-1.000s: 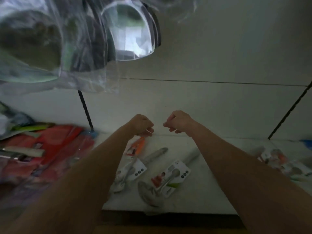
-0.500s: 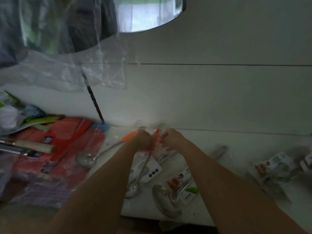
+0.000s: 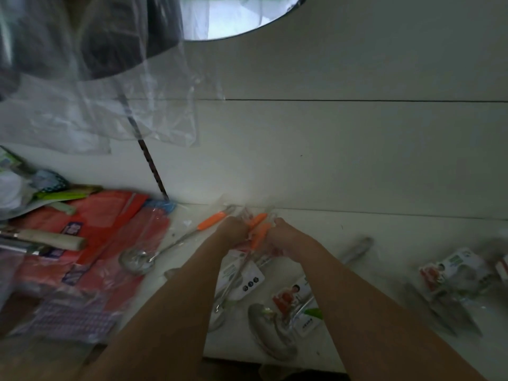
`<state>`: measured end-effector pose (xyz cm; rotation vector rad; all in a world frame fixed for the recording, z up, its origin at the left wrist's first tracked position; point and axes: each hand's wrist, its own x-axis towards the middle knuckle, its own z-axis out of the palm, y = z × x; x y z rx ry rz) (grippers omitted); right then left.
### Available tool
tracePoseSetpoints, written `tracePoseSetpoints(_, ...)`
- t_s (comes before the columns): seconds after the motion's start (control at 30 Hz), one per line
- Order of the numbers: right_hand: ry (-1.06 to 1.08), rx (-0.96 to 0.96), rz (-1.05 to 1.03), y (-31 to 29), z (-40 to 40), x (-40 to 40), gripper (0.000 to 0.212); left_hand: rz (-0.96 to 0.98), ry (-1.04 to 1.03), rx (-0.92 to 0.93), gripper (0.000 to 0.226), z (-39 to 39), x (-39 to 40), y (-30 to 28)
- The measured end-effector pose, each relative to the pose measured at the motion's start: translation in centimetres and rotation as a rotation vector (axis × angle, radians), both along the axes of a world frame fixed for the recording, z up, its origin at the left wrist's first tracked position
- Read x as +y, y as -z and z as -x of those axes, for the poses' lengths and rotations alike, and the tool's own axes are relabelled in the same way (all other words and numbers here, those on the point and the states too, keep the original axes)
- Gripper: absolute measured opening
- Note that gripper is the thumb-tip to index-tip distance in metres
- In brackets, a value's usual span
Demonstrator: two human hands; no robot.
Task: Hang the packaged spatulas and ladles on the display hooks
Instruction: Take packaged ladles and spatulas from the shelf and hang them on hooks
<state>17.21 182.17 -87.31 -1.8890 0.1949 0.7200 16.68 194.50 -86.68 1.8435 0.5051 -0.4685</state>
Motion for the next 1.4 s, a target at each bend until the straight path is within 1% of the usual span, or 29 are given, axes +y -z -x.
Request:
tracePoseSetpoints(0.03,0.039,-0.001,-0.014,0.1,-0.2,0.1,0.034,-0.007,0.029,0.003,0.023,0.0,0.0,-0.1)
tracePoseSetpoints(0.1,0.107,0.007,-0.022,0.6,-0.7,0.3,0.077,-0.020,0.046,-0.005,0.023,0.3,0.0,-0.5)
tracePoseSetpoints(0.13,0.132,-0.009,-0.017,0.5,-0.6,0.4,0.085,-0.005,0.054,-0.004,0.022,0.3,-0.1,-0.8)
tracePoseSetpoints(0.17,0.155,-0.037,-0.012,0.5,-0.6,0.2,0.082,0.008,0.064,-0.009,0.021,0.2,-0.3,-0.9)
tracePoseSetpoints(0.23,0.222,-0.090,-0.016,0.4,-0.6,-0.1,0.063,0.019,0.089,-0.022,0.021,0.3,-0.6,-1.4)
tracePoseSetpoints(0.3,0.270,-0.139,-0.054,-0.1,-0.6,-0.2,0.047,-0.028,0.079,-0.073,0.020,0.3,-0.8,-1.4)
tracePoseSetpoints(0.33,0.291,-0.159,-0.096,-0.2,-0.6,-0.4,0.046,-0.063,0.052,-0.124,0.017,0.3,-0.9,-1.4)
tracePoseSetpoints(0.37,0.306,-0.163,-0.137,-0.4,-0.7,-0.5,0.050,-0.101,0.015,-0.188,0.017,0.1,-1.0,-1.2)
tracePoseSetpoints(0.43,0.350,-0.205,-0.225,-0.8,-0.9,-0.8,0.061,-0.141,-0.047,-0.304,0.027,0.0,-1.2,-1.3)
tracePoseSetpoints(0.47,0.388,-0.235,-0.278,-1.1,-1.0,-1.0,0.065,-0.122,-0.068,-0.349,0.031,-0.2,-1.4,-1.4)
tracePoseSetpoints(0.53,0.445,-0.276,-0.382,-2.0,-1.1,-1.3,0.080,-0.062,-0.105,-0.422,0.043,-0.6,-2.0,-1.7)
tracePoseSetpoints(0.6,0.483,-0.323,-0.442,-2.7,-1.3,-1.7,0.086,0.006,-0.112,-0.487,0.050,-0.8,-2.8,-2.5)
tracePoseSetpoints(0.67,0.496,-0.371,-0.415,-3.1,-1.1,-2.3,0.085,0.061,-0.096,-0.533,0.050,-0.8,-3.6,-3.3)
tracePoseSetpoints(0.77,0.475,-0.430,-0.297,-3.6,-0.6,-3.3,0.086,0.020,-0.071,-0.556,0.042,-0.7,-4.4,-4.0)
tracePoseSetpoints(0.87,0.440,-0.470,-0.245,-4.3,-0.2,-3.6,0.077,-0.059,-0.018,-0.580,0.040,-0.5,-4.8,-4.6)
tracePoseSetpoints(0.93,0.404,-0.458,-0.217,-4.7,-0.1,-3.4,0.067,-0.141,0.025,-0.657,0.047,-0.3,-5.0,-5.3)
tracePoseSetpoints(0.97,0.388,-0.456,-0.194,-4.9,-0.1,-3.1,0.058,-0.181,0.046,-0.715,0.054,-0.4,-5.0,-5.5)
tracePoseSetpoints(1.03,0.358,-0.514,-0.114,-4.9,-0.2,-2.6,0.028,-0.285,0.105,-0.790,0.062,-0.5,-4.8,-5.7)
tracePoseSetpoints(1.07,0.343,-0.543,-0.068,-4.8,-0.4,-2.4,0.015,-0.315,0.133,-0.793,0.060,-0.5,-4.6,-5.8)
tracePoseSetpoints(1.1,0.329,-0.558,-0.023,-4.8,-0.5,-2.3,0.010,-0.329,0.154,-0.786,0.053,-0.5,-4.4,-5.9)
tracePoseSetpoints(1.17,0.305,-0.564,0.020,-5.1,-0.5,-2.1,0.016,-0.291,0.141,-0.746,0.036,-0.1,-4.0,-6.5)
tracePoseSetpoints(1.2,0.298,-0.562,0.027,-5.3,-0.3,-2.0,0.017,-0.234,0.117,-0.717,0.031,0.2,-3.9,-6.8)
tracePoseSetpoints(1.27,0.276,-0.551,0.038,-5.9,0.2,-1.8,0.019,-0.163,0.079,-0.668,0.028,0.3,-3.5,-6.8)
tracePoseSetpoints(1.33,0.235,-0.521,0.033,-6.4,0.8,-1.7,0.022,-0.194,0.061,-0.625,0.027,0.3,-2.9,-6.4)
tracePoseSetpoints(1.4,0.198,-0.446,0.008,-6.7,1.3,-1.6,0.022,-0.227,0.053,-0.588,0.022,0.2,-2.4,-6.3)
